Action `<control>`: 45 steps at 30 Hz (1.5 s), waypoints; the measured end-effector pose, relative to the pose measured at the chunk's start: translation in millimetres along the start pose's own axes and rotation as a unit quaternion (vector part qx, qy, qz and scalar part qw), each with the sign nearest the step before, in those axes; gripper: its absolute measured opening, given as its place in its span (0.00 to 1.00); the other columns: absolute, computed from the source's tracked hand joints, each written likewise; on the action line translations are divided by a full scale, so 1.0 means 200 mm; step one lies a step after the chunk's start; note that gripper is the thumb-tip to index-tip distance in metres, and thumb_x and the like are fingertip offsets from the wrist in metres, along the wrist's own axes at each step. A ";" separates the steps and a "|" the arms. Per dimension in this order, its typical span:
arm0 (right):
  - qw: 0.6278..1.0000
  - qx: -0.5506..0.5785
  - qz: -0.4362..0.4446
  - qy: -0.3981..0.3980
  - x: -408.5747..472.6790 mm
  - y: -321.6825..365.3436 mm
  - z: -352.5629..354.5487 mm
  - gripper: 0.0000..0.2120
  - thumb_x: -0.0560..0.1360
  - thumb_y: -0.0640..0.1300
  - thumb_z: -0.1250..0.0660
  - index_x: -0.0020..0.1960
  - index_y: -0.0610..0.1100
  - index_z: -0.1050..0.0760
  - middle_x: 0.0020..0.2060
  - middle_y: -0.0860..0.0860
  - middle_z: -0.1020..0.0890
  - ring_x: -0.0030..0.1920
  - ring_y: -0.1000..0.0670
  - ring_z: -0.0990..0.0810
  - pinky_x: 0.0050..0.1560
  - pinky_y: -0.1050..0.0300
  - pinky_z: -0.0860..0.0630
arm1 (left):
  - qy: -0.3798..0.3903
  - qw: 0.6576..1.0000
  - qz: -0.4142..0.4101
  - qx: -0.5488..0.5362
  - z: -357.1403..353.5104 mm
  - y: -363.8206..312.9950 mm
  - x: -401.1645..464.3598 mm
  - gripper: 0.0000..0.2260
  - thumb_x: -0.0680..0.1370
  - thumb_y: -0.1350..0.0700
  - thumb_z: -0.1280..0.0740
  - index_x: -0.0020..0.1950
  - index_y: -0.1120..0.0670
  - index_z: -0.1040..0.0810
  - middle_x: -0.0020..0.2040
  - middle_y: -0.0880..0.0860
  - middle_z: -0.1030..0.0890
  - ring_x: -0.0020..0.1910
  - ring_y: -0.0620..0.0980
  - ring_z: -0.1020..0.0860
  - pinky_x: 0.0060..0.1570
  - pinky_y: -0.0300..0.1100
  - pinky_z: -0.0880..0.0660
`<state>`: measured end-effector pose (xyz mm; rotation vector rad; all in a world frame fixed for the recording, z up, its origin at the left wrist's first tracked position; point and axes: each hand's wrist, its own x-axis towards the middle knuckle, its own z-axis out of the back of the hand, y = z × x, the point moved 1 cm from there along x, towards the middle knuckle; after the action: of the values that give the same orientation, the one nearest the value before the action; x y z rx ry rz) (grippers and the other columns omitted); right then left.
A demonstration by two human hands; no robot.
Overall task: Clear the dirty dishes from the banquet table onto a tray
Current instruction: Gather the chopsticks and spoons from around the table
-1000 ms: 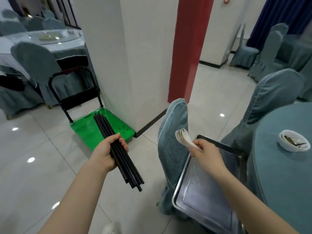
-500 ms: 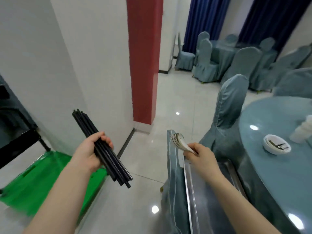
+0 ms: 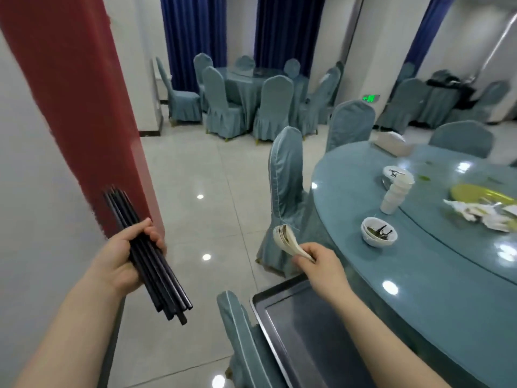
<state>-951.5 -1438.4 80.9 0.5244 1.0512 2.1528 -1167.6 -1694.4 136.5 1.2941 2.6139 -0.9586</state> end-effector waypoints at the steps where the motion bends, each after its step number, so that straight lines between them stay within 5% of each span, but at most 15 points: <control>1: 1.000 -0.009 -0.010 -0.010 0.04 0.01 -0.01 0.04 0.73 0.43 0.32 0.42 0.51 0.21 0.30 0.57 0.20 0.31 0.62 0.25 0.31 0.70 0.32 | 0.007 1.000 0.002 0.003 -0.01 -0.04 0.08 0.36 0.35 0.65 0.17 0.37 0.55 0.29 0.28 0.47 0.27 0.24 0.42 0.26 0.26 0.35 0.25; 6: 0.996 -0.032 -0.057 -0.060 0.27 0.08 -0.17 0.03 0.73 0.44 0.32 0.43 0.51 0.21 0.34 0.53 0.18 0.36 0.53 0.21 0.37 0.58 0.27 | 0.046 0.995 0.085 0.009 -0.04 -0.25 0.47 0.20 0.50 0.65 0.20 0.34 0.56 0.26 0.27 0.46 0.27 0.24 0.42 0.26 0.25 0.35 0.25; 9: 0.991 -0.048 -0.082 -0.091 0.39 0.13 -0.28 0.04 0.73 0.45 0.32 0.42 0.53 0.22 0.33 0.54 0.18 0.36 0.53 0.21 0.36 0.59 0.27 | 0.062 0.988 0.141 0.000 -0.03 -0.37 0.69 0.18 0.52 0.66 0.22 0.35 0.56 0.26 0.27 0.46 0.28 0.23 0.42 0.27 0.24 0.35 0.26; 13: 0.982 -0.062 -0.129 -0.125 0.48 0.16 -0.41 0.04 0.72 0.46 0.31 0.40 0.55 0.22 0.31 0.56 0.19 0.33 0.54 0.22 0.33 0.60 0.28 | 0.086 0.978 0.189 -0.006 -0.04 -0.49 0.99 0.26 0.42 0.69 0.19 0.33 0.57 0.26 0.27 0.47 0.29 0.22 0.43 0.27 0.24 0.35 0.26; 21: 0.953 -0.083 -0.232 -0.179 0.77 0.03 -0.44 0.05 0.73 0.45 0.31 0.39 0.54 0.23 0.31 0.54 0.20 0.35 0.53 0.22 0.33 0.59 0.30 | 0.096 0.957 0.270 0.041 -0.13 -0.49 1.66 0.30 0.40 0.70 0.19 0.35 0.56 0.28 0.26 0.47 0.30 0.22 0.43 0.28 0.23 0.35 0.27; 26: 0.937 -0.064 -0.273 -0.207 1.14 -0.11 -0.41 0.05 0.73 0.45 0.31 0.39 0.54 0.23 0.31 0.54 0.19 0.34 0.53 0.22 0.32 0.58 0.30 | 0.066 0.948 0.284 0.128 -0.28 -0.48 2.11 0.06 0.67 0.61 0.33 0.38 0.55 0.29 0.26 0.47 0.30 0.21 0.43 0.29 0.24 0.34 0.28; 33: 0.920 -0.042 -0.313 -0.233 1.59 -0.20 -0.37 0.07 0.73 0.44 0.33 0.37 0.52 0.24 0.31 0.53 0.20 0.32 0.53 0.25 0.31 0.59 0.33 | 0.109 0.924 0.306 0.201 -0.51 -0.38 2.56 0.03 0.69 0.60 0.34 0.39 0.55 0.28 0.27 0.48 0.29 0.23 0.44 0.28 0.24 0.35 0.27; 45: 0.841 -0.039 -0.410 -0.352 1.90 -0.28 -0.29 0.07 0.73 0.44 0.33 0.37 0.51 0.25 0.31 0.54 0.20 0.34 0.52 0.24 0.32 0.59 0.31 | 0.229 0.827 0.446 0.255 -1.06 -0.03 3.28 0.02 0.70 0.59 0.37 0.39 0.55 0.30 0.25 0.47 0.30 0.21 0.43 0.29 0.23 0.34 0.28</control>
<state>-1227.3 -1170.8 24.8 0.6099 0.5868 1.0866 -1550.8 -1123.0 96.8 2.7813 1.5295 -1.2483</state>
